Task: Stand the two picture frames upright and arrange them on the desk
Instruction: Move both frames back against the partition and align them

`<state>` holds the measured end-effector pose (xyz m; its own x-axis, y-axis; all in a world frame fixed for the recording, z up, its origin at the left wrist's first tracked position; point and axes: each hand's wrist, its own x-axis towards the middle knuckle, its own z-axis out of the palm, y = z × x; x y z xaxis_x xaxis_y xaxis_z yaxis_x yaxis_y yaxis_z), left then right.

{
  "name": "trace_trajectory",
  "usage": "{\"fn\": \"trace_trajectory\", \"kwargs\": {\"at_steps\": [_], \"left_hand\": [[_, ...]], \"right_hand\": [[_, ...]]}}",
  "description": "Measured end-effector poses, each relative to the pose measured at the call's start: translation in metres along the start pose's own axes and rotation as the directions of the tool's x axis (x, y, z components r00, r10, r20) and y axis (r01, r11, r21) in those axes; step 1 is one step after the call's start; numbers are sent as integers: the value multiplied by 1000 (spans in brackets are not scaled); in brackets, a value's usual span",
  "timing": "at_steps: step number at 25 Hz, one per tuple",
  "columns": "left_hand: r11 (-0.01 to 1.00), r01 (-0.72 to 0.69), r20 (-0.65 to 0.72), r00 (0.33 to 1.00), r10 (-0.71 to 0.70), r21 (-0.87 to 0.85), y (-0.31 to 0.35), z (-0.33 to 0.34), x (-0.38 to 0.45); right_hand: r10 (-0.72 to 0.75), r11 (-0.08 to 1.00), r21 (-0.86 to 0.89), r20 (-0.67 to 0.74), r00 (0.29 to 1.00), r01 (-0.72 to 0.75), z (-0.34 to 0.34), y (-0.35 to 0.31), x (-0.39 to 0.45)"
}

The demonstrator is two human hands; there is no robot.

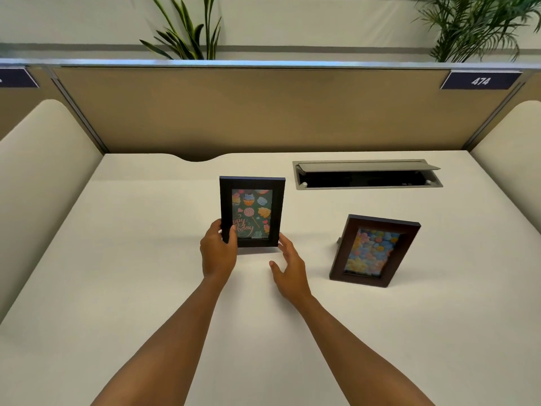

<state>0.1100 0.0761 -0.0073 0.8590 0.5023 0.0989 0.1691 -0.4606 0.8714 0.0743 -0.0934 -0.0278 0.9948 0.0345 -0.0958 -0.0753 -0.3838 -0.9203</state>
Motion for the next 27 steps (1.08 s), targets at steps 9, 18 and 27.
{"fn": "trace_trajectory", "kwargs": {"at_steps": [9,18,27], "left_hand": [[997,-63,-70,996,60,-38,-5,-13,65],[999,-28,-66,997,30,35,-25,-17,122],[1000,1,-134,991,-4,-19,-35,-4,167]], "right_hand": [[36,847,-523,240,970,98,28,8,30],[-175,690,-679,179,968,250,39,30,27],[-198,681,-661,248,948,315,35,22,51]]}}
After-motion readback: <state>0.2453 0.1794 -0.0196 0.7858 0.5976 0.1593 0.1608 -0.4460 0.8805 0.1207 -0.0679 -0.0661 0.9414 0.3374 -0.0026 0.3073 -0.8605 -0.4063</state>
